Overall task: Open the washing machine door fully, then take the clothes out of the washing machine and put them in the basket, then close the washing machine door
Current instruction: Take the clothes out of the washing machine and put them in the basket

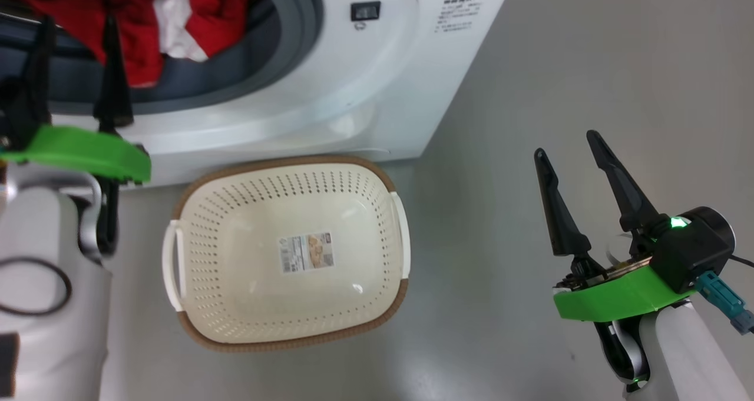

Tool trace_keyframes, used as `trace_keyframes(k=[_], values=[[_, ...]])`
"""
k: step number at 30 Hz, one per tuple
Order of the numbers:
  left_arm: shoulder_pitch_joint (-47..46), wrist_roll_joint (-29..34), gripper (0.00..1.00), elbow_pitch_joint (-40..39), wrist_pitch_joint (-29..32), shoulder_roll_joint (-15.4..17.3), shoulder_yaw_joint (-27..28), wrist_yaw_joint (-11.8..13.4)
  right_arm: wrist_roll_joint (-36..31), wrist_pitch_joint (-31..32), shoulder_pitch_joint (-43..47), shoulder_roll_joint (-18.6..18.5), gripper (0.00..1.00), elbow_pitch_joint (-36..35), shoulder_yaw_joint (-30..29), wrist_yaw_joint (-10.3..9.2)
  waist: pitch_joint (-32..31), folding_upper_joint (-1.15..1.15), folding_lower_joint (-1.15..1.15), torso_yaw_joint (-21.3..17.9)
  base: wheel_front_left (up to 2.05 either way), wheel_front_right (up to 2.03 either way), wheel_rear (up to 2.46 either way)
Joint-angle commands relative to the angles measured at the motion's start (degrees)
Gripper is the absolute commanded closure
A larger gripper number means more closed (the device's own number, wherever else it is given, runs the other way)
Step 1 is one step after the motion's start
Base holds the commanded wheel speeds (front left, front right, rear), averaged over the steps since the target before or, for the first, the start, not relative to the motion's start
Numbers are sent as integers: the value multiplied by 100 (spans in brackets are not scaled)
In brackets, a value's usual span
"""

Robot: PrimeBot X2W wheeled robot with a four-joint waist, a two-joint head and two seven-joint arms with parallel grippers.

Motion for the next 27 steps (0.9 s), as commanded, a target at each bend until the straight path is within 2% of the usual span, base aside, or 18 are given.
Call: trace_keyframes(k=[1,13,16,25,26,27], values=[[-247,79,0,47,-26,286,98,25,-20,-37,-85,19,0,-142,148,36,306,0,0,-198,0,0,0],[-1482,486,0,1536,578,644,-285,189,60,-37,-337,44,0,-43,323,36,729,0,0,-375,0,0,0],[-1665,552,0,1759,797,761,-353,204,386,-37,-388,46,0,-36,362,36,796,0,0,-420,0,0,0],[-1948,884,0,2115,1405,1018,-656,451,467,-37,-453,47,0,-9,472,36,914,0,0,-485,0,0,0],[-1956,902,1,2146,1478,1044,-675,475,472,-37,-460,47,0,-7,486,36,926,0,0,-490,0,0,0],[-1963,900,16,2180,1547,1063,-674,506,478,-37,-471,47,0,-4,504,36,935,0,0,-496,0,0,0]])
